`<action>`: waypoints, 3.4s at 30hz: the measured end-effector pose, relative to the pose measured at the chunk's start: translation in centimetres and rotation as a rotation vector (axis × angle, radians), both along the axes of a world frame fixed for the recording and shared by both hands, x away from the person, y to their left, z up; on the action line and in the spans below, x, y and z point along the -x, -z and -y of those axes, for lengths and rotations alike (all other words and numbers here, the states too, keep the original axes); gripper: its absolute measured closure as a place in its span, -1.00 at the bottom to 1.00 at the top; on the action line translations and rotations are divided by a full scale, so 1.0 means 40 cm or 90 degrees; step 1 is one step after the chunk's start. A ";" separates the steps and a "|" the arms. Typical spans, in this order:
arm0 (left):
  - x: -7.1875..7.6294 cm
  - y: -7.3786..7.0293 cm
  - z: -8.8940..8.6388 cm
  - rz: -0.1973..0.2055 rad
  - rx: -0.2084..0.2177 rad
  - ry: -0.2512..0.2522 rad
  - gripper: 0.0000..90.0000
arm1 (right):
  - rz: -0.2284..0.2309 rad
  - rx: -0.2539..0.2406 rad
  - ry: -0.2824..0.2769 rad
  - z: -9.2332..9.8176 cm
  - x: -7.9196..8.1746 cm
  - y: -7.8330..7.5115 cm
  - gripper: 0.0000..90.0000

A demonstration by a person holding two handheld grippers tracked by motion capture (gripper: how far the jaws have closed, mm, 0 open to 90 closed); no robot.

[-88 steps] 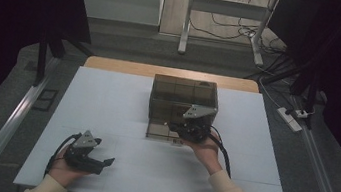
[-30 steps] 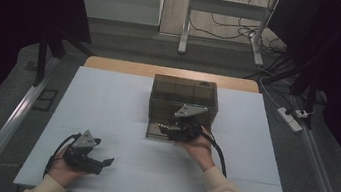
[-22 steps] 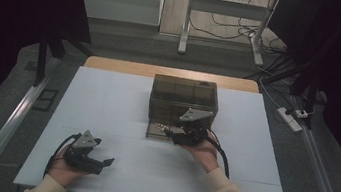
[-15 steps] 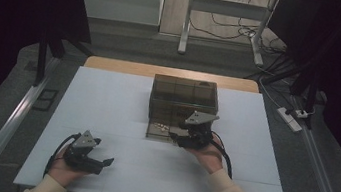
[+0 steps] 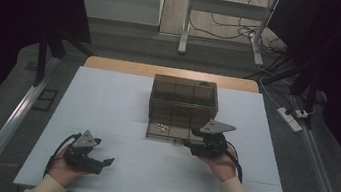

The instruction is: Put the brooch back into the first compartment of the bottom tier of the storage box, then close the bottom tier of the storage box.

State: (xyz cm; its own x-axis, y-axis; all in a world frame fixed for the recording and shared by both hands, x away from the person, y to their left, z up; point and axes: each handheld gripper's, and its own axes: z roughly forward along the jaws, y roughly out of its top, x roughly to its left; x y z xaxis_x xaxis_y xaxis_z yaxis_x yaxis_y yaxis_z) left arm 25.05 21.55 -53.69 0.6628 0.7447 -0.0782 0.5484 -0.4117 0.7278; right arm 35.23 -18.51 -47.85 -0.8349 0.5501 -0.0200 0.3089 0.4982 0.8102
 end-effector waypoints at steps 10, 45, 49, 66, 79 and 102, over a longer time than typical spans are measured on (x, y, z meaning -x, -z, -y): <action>0.000 0.000 0.002 0.001 -0.001 0.002 -0.73 | 0.001 -0.002 0.015 0.049 0.037 0.006 -0.05; 0.005 -0.002 0.000 0.004 -0.002 0.001 -0.73 | -0.028 0.031 -0.016 0.037 0.062 0.030 0.37; 0.005 -0.002 0.004 0.005 -0.004 0.003 -0.73 | -0.025 0.046 -0.016 0.037 0.063 0.037 0.63; 0.004 0.002 0.007 0.004 -0.008 0.001 -0.73 | -0.017 0.101 0.005 0.006 0.035 0.075 0.98; 0.002 0.005 0.007 0.002 -0.010 0.002 -0.73 | -0.004 0.138 0.022 -0.030 0.002 0.094 0.98; 0.003 0.003 0.005 0.002 -0.009 0.001 -0.73 | 0.006 0.136 0.030 -0.047 -0.024 0.105 0.98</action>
State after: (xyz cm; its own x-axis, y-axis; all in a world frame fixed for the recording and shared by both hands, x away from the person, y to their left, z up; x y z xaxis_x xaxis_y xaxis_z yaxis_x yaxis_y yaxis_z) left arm 24.95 21.36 -53.83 0.6647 0.7443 -0.0655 0.5448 -0.4229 0.7241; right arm 36.19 -16.63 -52.05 -0.8079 0.5704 -0.1480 0.3289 0.6447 0.6900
